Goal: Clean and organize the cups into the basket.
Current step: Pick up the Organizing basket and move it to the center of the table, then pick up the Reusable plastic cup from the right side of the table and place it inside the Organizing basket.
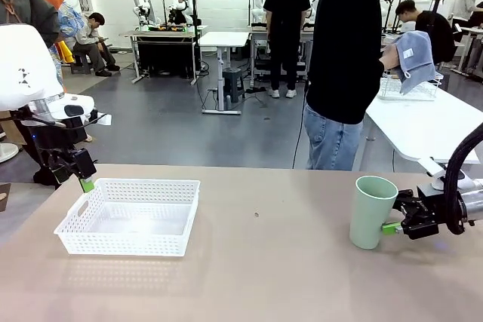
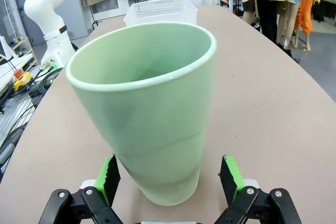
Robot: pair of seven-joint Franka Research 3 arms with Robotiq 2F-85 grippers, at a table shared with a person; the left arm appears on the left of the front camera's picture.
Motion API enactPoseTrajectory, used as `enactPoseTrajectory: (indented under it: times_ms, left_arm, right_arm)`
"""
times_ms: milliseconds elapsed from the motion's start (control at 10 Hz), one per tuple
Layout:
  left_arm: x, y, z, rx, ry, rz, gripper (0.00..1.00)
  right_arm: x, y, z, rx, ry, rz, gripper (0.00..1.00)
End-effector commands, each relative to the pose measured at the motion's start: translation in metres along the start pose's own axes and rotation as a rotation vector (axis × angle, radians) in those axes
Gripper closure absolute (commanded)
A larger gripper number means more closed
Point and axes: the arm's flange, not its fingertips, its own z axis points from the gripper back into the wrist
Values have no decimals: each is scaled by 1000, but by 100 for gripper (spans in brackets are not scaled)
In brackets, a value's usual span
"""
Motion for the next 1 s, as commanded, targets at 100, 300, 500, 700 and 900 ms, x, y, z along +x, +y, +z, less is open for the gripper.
enactPoseTrajectory:
  times_ms: [100, 300, 500, 700, 900]
  left_arm:
    - [14, 11, -17, 31, -15, 14, 0]
    - [21, 23, -29, 41, -24, 33, 0]
    - [27, 33, -43, 39, 11, 55, 0]
    - [32, 39, -57, 36, 37, 60, 0]
    - [37, 41, -72, 36, 51, 64, 0]
  right_arm:
    - [4, 5, -15, 43, 15, 32, 0]
    - [4, 5, -21, 50, 23, 46, 0]
    - [5, 4, -24, 63, 9, 39, 0]
    - [4, 2, -33, 79, 8, 33, 0]
    - [4, 1, -41, 87, 6, 44, 0]
